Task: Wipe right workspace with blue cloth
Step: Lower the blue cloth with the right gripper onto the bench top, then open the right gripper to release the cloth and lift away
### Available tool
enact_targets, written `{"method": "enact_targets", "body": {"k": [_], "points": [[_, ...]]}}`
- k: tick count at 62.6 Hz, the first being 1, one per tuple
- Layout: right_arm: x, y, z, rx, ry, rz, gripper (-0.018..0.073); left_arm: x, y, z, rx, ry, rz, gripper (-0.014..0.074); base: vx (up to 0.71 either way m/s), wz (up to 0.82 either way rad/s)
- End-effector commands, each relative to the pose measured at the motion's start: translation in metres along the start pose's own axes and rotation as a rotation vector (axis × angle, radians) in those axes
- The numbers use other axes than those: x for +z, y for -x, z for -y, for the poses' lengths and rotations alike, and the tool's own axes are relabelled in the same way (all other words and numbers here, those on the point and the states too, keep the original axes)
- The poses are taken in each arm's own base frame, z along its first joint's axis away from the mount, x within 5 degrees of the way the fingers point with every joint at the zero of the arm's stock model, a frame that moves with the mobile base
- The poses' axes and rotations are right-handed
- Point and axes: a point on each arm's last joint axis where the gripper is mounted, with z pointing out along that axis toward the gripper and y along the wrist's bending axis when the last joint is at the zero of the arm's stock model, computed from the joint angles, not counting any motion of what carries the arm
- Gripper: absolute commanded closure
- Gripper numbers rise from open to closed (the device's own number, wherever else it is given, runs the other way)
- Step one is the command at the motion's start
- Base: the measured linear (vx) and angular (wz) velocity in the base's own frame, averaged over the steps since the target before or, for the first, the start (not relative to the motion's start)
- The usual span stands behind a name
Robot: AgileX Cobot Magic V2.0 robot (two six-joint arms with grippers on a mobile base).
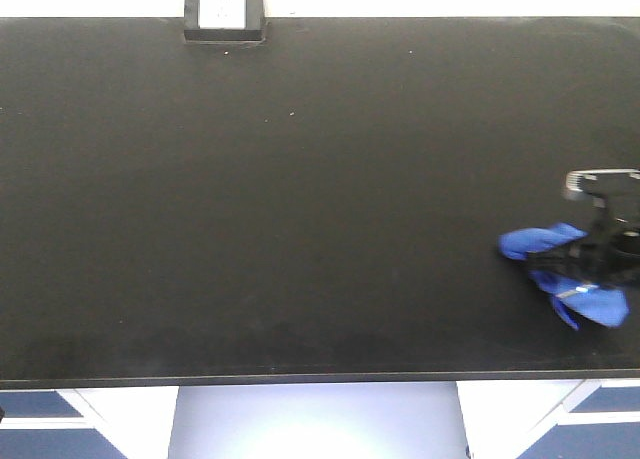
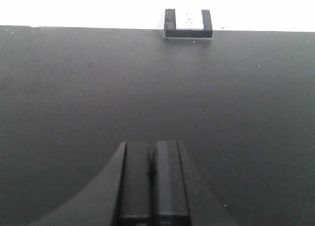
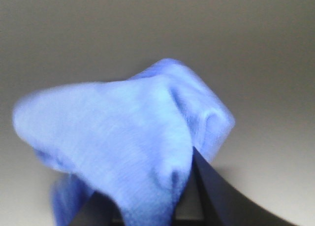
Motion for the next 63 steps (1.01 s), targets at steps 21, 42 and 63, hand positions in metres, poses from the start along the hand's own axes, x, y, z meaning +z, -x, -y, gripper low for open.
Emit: {"method": "enact_targets", "body": {"k": [21,42,63], "points": [[-0.007,0.05,-0.122,-0.334,0.216,0.185,0.0557,0.001,-0.002,0.001,-0.006,-0.018,0.063,0.0602,0.0,0.0],[0.01,0.053,0.014,-0.022,-0.033,0.116,0.0557,0.001,-0.002,0.001,-0.006,-0.018,0.063,0.0602,0.0,0.0],[0.011,0.049,0.018,0.0,-0.014,0.081,0.0557,0.001,-0.002,0.001,-0.006,-0.018,0.063,0.0602,0.0,0.0]]}}
